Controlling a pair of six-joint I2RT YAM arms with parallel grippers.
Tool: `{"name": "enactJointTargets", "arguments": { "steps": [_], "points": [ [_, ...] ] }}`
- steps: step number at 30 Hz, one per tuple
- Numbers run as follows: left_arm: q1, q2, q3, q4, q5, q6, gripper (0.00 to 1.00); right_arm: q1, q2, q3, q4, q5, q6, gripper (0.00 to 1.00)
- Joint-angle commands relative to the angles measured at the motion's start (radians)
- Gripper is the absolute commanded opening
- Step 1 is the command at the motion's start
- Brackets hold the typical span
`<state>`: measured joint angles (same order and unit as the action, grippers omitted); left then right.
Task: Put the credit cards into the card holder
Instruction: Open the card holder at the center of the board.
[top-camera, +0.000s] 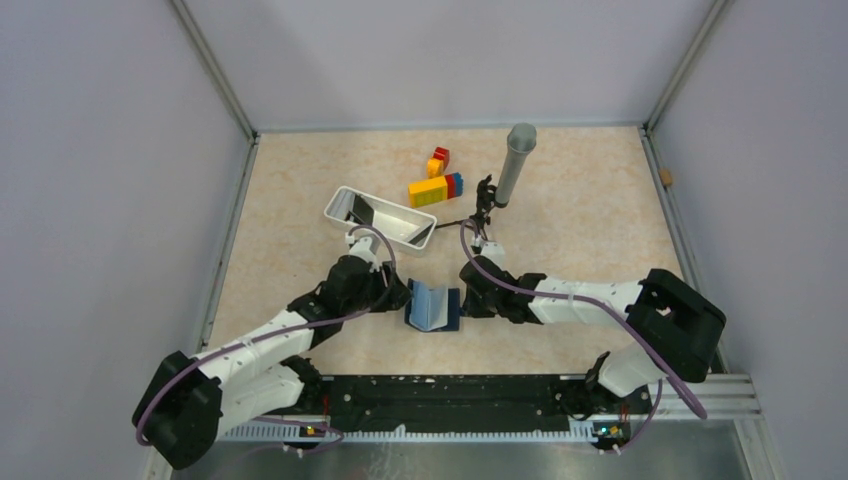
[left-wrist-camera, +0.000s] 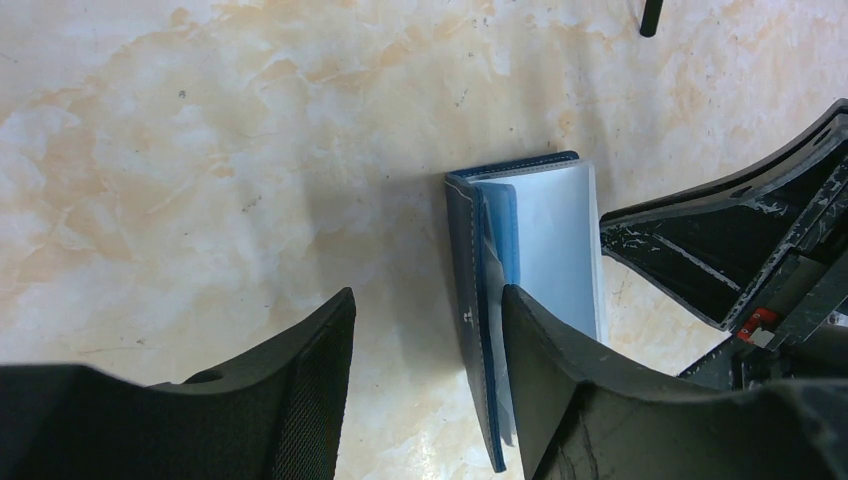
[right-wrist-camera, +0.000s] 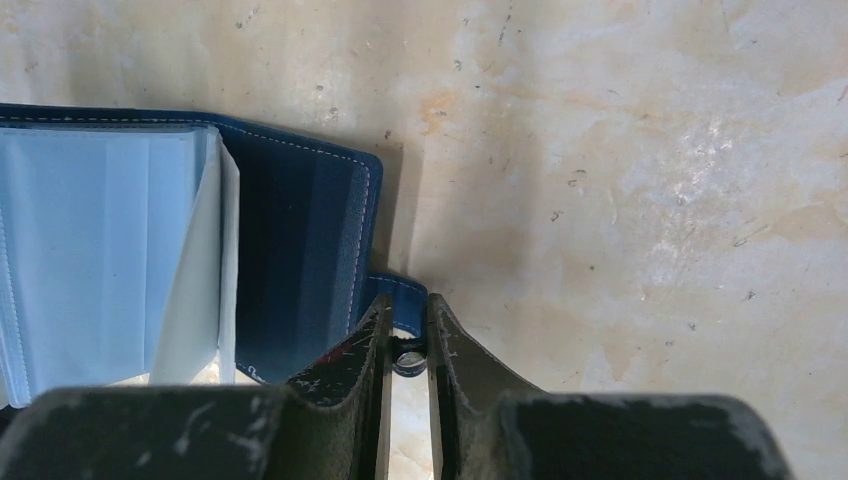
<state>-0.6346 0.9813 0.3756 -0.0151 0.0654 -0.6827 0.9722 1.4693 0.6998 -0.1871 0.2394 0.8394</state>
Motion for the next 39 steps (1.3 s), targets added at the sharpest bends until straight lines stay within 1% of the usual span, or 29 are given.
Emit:
{"name": "enactJointTargets", "arguments": {
  "steps": [1, 10, 13, 18, 19, 20, 22, 24, 25, 27, 34, 37, 39],
  "points": [
    [0.003, 0.029, -0.016, 0.069, 0.030, 0.003, 0.57, -0.005, 0.014, -0.003, 0.029, 0.003, 0.006, 0.00],
    [0.004, 0.057, -0.027, 0.086, 0.028, 0.002, 0.56, -0.006, 0.014, -0.005, 0.030, 0.005, 0.007, 0.00],
    [0.004, 0.064, -0.026, 0.068, 0.006, -0.002, 0.53, -0.006, 0.014, -0.004, 0.021, 0.015, 0.011, 0.00],
    [0.003, 0.077, -0.019, 0.031, -0.031, -0.004, 0.49, -0.016, 0.005, 0.015, -0.044, 0.059, 0.008, 0.00],
    [0.004, 0.078, -0.020, 0.029, -0.029, -0.006, 0.47, -0.018, -0.002, 0.022, -0.053, 0.057, 0.002, 0.02],
    [0.004, 0.078, -0.020, 0.032, -0.028, -0.007, 0.44, -0.018, -0.017, 0.027, -0.059, 0.053, -0.008, 0.07],
    [0.004, 0.074, -0.024, 0.043, -0.011, -0.009, 0.40, -0.019, -0.049, 0.042, -0.070, 0.047, -0.027, 0.22],
    [0.004, 0.066, -0.030, 0.062, 0.011, -0.015, 0.38, -0.020, -0.090, 0.053, -0.077, 0.044, -0.040, 0.34],
    [0.003, 0.060, -0.031, 0.069, 0.017, -0.018, 0.37, -0.019, -0.111, 0.057, -0.078, 0.038, -0.047, 0.38],
    [0.003, 0.051, -0.034, 0.081, 0.028, -0.024, 0.36, -0.019, -0.148, 0.068, -0.077, 0.026, -0.070, 0.43],
    [0.004, 0.033, -0.048, 0.099, 0.037, -0.036, 0.36, -0.015, -0.224, 0.149, -0.089, -0.009, -0.130, 0.46],
    [0.003, 0.033, -0.052, 0.109, 0.042, -0.038, 0.36, -0.001, -0.242, 0.177, -0.046, -0.046, -0.167, 0.43],
    [0.003, 0.035, -0.053, 0.120, 0.045, -0.039, 0.36, 0.000, -0.228, 0.182, 0.004, -0.109, -0.180, 0.40]
  ]
}}
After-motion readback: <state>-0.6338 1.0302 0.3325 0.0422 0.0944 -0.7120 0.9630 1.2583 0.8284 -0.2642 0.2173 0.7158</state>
